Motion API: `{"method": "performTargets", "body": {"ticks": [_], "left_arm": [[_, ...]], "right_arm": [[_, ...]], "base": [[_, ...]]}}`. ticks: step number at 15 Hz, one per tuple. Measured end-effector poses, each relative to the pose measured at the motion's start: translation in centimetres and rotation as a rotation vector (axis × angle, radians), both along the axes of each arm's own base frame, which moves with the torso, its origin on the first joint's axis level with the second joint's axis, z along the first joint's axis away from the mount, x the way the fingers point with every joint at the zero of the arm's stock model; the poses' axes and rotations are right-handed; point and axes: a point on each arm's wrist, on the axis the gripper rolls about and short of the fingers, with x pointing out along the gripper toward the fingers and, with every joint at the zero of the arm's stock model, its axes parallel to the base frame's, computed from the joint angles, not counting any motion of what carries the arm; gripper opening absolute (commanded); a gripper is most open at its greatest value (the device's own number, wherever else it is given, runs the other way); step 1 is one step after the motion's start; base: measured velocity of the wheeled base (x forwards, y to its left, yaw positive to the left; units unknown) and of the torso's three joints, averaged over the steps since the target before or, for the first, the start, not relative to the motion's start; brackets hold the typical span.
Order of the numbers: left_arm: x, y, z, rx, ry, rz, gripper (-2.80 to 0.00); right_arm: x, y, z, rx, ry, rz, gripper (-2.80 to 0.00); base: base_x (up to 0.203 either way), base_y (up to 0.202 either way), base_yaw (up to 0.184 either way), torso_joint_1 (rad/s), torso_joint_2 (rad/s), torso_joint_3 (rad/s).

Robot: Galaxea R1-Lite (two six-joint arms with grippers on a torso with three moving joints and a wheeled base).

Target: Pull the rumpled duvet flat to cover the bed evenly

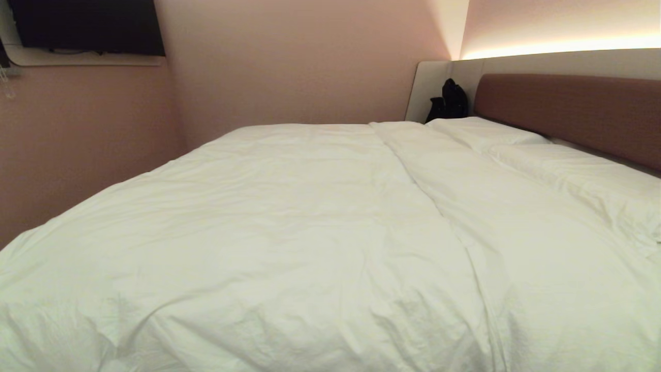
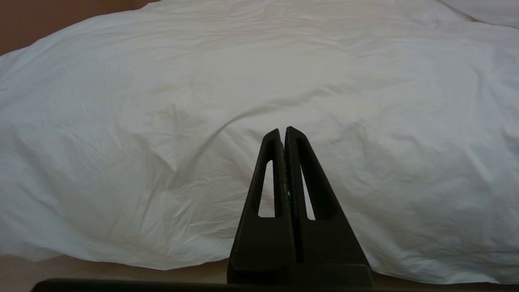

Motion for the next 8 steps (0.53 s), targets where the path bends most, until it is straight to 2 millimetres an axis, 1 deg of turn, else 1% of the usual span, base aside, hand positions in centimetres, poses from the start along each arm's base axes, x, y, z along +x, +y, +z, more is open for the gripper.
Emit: {"method": "performTargets", "body": {"ticks": [8], "left_arm": [[0.0, 0.0, 0.0, 0.000, 0.000, 0.000, -2.80]], "right_arm": [[-1.4, 0.4, -0.8, -0.034, -0.023, 0.032, -2.80]], "base": [[0.000, 0.000, 0.000, 0.000, 0.00, 0.000]]}}
